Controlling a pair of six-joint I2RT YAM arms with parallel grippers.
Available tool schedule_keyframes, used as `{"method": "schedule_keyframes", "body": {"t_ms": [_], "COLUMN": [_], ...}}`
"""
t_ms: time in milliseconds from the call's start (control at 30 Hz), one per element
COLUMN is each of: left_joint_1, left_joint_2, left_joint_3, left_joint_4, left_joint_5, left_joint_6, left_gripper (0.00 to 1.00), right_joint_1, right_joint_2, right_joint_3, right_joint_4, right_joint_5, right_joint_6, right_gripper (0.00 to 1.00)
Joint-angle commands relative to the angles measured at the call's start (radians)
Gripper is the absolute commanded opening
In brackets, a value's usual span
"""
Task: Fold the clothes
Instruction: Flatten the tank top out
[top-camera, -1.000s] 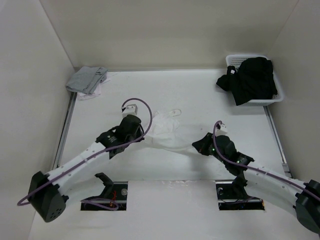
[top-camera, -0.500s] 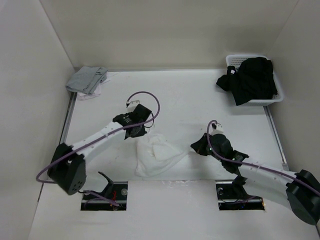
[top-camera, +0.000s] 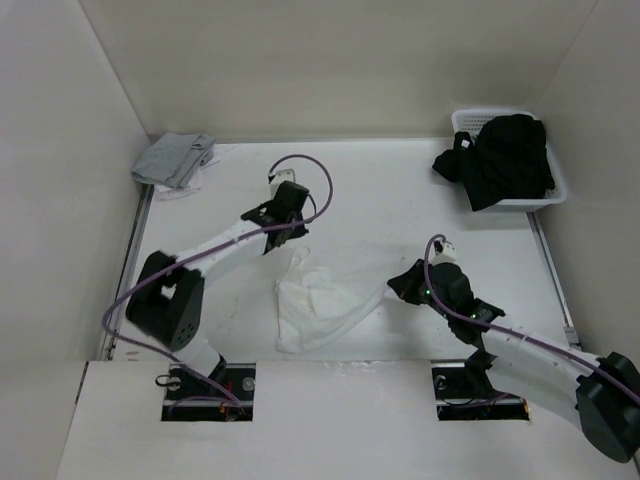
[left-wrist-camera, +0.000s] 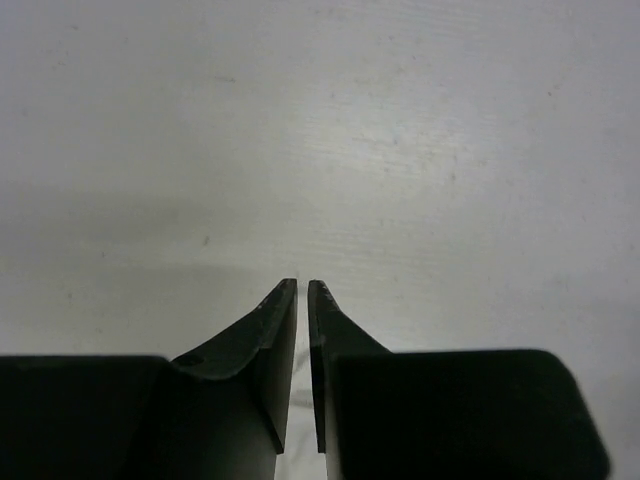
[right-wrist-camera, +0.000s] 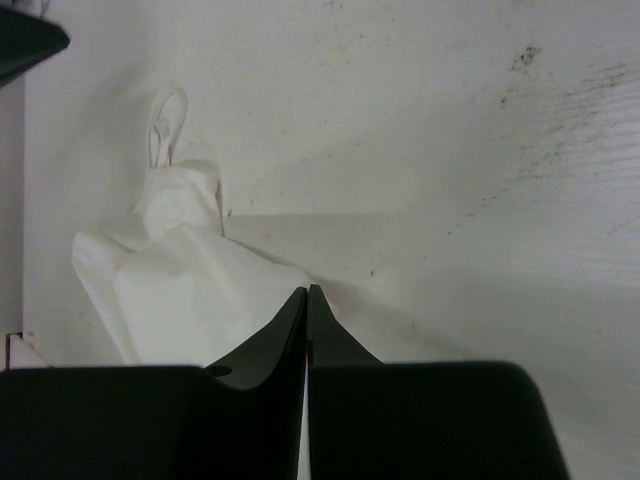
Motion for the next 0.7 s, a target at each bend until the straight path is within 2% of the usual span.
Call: {"method": "schedule_keyframes", "body": {"t_ms": [0,67,133,267,333,433,533,667], "left_joint_1": [-0.035,-0.057,-0.104,-0.254,-0.345,-0.452,-0.540,-0.623], "left_joint_2": [-0.266,-0.435,-0.587,-0.747,-0.779,-0.764,-0.709,-0.674], "left_joint_3": [-0.172,-0.307,-0.390,-0.472,-0.502,-0.539,-0.555,-0.584], "left_joint_4": [0.024,0.006,-0.083,-0.290,-0.352,-0.358,-0.344,-0.317], "left_joint_5": [-0.029,-0.023,0.006,0.048,0.046,0.065,0.065,0.053], "left_joint_6": [0.013,-0.017,-0.050,-0.180,-0.261,-0.336,-0.353,-0.393], "left_gripper": [0.13,0.17,0.18,0.18,0.20,0.29,0.37,0.41], "right_joint_1": [-0.041,-0.076,-0.096,-0.136,-0.143,-0.141,-0.138,-0.138], "right_joint_2": [-0.035,-0.035,-0.024,0.009,0.026,0.046,0.060,0.059], "right_joint_3": [0.013,0.007,0.012,0.021,0.023,0.024,0.026,0.020], "right_joint_4": [0.006,0.014,0.018,0.034,0.057,0.078,0.086,0.086], "right_joint_5": [0.027,0.022,0.016,0.008,-0.005,-0.010,-0.010,-0.010], "right_joint_6": [0.003,0.013,0.017,0.005,0.007,0.011,0.008,0.000], "right_gripper": [0.02,0.01,0.01,0.01,0.01,0.01,0.01,0.02]}}
